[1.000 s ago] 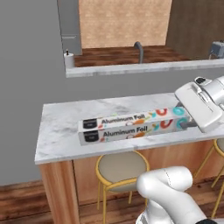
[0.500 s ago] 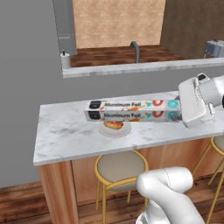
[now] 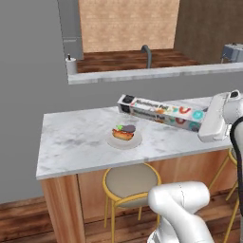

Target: Retrieve the tupperware and aluminum foil from the cabinet and place them on the dining counter near the plate with hot dog and eggplant to prepare for storing leftovers.

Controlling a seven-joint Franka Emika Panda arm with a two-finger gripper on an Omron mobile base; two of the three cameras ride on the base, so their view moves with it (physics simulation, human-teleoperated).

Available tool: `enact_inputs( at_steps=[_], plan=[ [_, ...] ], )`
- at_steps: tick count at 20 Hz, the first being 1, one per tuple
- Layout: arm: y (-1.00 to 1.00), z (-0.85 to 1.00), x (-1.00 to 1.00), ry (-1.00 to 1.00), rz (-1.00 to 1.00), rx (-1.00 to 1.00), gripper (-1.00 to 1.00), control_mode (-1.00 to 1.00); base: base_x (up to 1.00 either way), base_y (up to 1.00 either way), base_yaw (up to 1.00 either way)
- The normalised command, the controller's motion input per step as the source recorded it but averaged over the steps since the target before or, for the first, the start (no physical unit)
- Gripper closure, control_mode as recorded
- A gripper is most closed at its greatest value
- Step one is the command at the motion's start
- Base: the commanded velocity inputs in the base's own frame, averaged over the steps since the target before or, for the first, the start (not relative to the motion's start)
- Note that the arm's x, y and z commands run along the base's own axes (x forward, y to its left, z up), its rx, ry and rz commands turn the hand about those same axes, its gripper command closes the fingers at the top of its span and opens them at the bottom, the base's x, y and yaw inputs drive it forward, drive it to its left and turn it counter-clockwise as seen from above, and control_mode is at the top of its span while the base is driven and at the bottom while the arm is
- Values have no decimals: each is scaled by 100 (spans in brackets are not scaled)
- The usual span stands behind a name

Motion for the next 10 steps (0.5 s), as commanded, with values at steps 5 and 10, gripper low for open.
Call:
enact_inputs(
  at_steps=[5, 10],
  plan=[
    [-52, -2, 23, 0, -12, 21, 100, -100, 0, 0, 0],
    [-35, 0, 10, 13, -13, 23, 100, -100, 0, 0, 0]
  ],
)
